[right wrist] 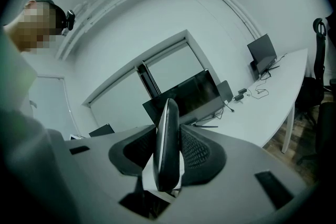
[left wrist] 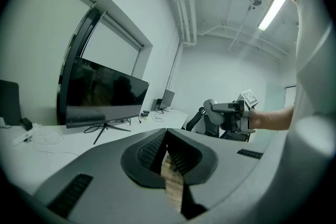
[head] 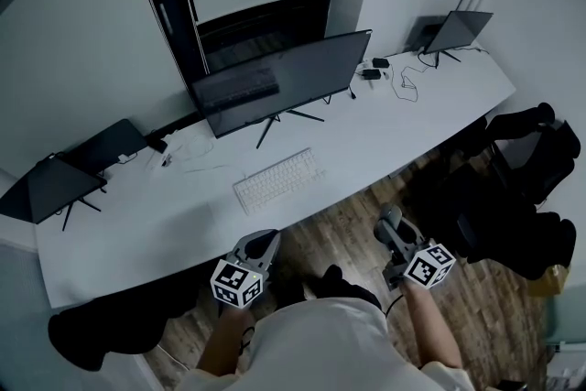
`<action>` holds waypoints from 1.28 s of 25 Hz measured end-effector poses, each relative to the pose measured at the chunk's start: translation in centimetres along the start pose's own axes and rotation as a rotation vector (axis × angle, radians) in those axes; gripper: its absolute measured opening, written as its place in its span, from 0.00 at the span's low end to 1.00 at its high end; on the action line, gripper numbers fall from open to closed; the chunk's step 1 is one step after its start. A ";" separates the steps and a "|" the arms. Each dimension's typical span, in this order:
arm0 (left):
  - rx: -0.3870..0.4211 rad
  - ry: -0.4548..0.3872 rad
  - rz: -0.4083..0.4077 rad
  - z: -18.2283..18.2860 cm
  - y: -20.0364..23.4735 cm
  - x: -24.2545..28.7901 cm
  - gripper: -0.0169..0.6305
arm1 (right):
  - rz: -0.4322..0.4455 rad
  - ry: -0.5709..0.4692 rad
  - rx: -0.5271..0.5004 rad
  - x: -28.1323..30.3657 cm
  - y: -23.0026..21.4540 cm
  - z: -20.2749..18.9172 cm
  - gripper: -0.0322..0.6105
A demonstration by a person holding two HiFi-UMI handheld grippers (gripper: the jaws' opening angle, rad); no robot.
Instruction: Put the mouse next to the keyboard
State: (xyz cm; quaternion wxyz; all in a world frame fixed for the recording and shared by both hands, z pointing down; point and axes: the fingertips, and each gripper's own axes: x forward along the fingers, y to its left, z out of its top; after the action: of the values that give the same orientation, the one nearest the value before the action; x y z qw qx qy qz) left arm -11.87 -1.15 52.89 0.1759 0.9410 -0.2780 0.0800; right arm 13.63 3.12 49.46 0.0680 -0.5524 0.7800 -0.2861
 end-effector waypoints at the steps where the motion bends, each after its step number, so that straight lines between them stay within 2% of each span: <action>1: 0.000 0.001 0.003 0.1 0.1 0.1 0.05 | 0.005 0.001 0.003 0.2 -0.1 0.1 0.28; 12: 0.000 0.013 0.050 0.6 1.1 2.7 0.05 | 0.048 0.022 0.007 3.5 -3.1 0.8 0.28; 32: -0.045 -0.002 0.199 3.3 2.8 12.7 0.05 | 0.190 0.141 -0.010 12.1 -12.1 6.3 0.28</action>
State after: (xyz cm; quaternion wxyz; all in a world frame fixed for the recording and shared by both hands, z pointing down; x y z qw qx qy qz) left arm -2.65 -10.87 53.80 0.1880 0.9046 -0.3718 0.0898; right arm 21.64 -12.89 53.13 0.0368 -0.4549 0.8331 -0.3125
